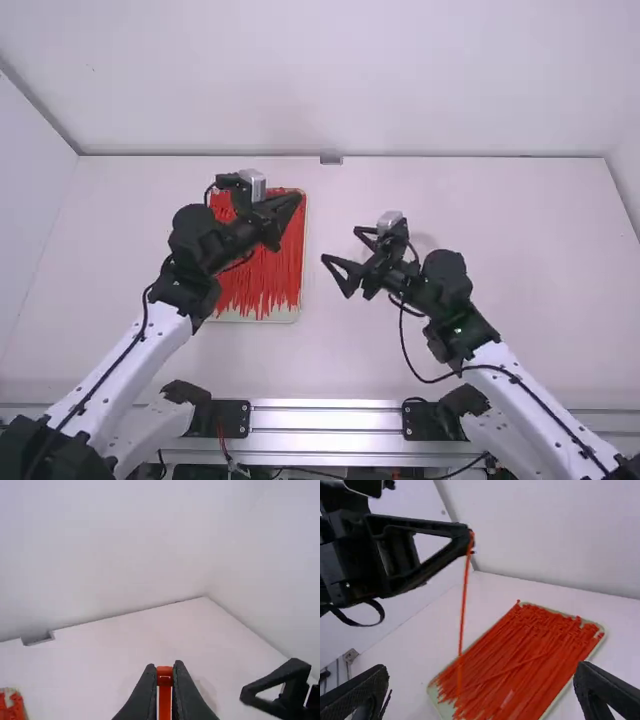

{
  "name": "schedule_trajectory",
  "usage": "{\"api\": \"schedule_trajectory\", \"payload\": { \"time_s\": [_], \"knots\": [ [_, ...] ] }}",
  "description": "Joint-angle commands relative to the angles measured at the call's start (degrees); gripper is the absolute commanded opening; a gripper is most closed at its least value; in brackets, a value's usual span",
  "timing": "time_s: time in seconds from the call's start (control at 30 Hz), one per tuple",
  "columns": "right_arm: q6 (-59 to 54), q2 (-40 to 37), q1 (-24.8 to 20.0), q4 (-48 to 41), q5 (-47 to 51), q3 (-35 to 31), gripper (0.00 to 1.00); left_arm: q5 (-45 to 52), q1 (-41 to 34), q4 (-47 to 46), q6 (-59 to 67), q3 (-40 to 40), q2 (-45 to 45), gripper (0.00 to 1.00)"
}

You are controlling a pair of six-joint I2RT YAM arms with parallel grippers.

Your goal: Fasten the cable tie

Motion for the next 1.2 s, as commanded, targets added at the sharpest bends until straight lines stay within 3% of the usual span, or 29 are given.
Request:
{"api": "schedule_trajectory", "payload": {
  "time_s": [0.0, 0.23, 0.4, 0.6, 0.8, 0.83, 0.97, 1.17],
  "knots": [
    [0.0, 2.6, 2.6, 2.2, 7.3, 2.4, 0.99, -0.7, -1.0, 1.1, -0.4, -0.3, -0.1, 0.02],
    [2.5, 12.9, 5.0, 13.2, 10.8, 3.1, 1.00, -0.7, -3.5, 2.4, -0.3, -0.3, -0.1, 0.02],
    [4.1, 18.3, 3.2, 13.7, 4.2, 6.6, 0.81, -0.9, -3.5, 2.5, -0.3, -0.3, -0.1, 0.03],
    [4.1, 22.7, 2.1, 13.2, -0.7, 10.4, 0.78, -0.9, -3.4, 3.4, -0.4, -0.3, -0.1, 0.04],
    [4.0, 24.9, 2.1, 13.2, -1.9, 11.9, 0.48, -2.3, -3.4, 3.3, -0.1, -0.3, -0.1, 0.04],
    [4.0, 24.9, 2.1, 13.1, -1.8, 11.9, 0.36, -3.6, -3.5, 3.0, -0.2, -0.3, -0.1, 0.04],
    [4.0, 24.9, 2.1, 13.1, -1.9, 11.9, 0.02, -5.0, -3.4, 2.5, -0.4, -0.3, -0.1, 0.04],
    [4.0, 24.9, 2.1, 13.2, -1.8, 11.9, 0.00, -5.2, -3.5, 2.4, -0.3, -0.3, -0.1, 0.06]
  ]
}}
